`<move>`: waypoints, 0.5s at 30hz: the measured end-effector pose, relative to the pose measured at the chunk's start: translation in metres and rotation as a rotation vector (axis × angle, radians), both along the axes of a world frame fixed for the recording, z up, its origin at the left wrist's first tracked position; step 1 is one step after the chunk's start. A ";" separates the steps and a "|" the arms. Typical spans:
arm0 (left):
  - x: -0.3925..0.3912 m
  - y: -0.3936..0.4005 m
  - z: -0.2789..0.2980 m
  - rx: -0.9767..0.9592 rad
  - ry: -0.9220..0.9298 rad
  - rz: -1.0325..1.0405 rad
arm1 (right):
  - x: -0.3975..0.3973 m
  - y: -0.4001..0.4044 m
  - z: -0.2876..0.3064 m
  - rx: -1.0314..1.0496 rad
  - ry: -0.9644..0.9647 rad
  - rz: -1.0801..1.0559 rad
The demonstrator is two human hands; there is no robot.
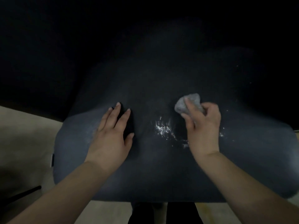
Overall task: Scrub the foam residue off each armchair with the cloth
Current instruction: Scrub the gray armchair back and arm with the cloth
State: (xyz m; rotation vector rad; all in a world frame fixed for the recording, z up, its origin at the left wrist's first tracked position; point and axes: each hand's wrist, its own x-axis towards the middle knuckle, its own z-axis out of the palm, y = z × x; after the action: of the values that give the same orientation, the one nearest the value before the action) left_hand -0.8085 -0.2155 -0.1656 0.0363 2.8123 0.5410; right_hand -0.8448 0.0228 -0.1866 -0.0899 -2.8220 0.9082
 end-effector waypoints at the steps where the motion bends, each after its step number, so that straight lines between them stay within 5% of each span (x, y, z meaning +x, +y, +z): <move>1: 0.001 0.000 0.000 0.004 -0.007 0.002 | 0.018 -0.002 0.000 -0.003 -0.008 0.001; 7: 0.008 0.001 0.000 0.049 -0.028 0.014 | 0.038 -0.045 0.006 0.005 -0.037 0.338; 11: 0.013 -0.004 0.000 0.040 -0.019 0.001 | -0.015 -0.032 0.002 -0.010 -0.012 0.091; 15: 0.017 -0.009 0.001 0.028 -0.025 -0.013 | 0.033 -0.026 0.003 0.025 0.003 0.045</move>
State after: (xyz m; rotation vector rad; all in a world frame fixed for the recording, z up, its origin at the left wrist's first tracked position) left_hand -0.7914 -0.2240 -0.1644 0.0536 2.7784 0.5744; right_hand -0.8116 -0.0029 -0.1836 -0.0220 -2.8430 0.8808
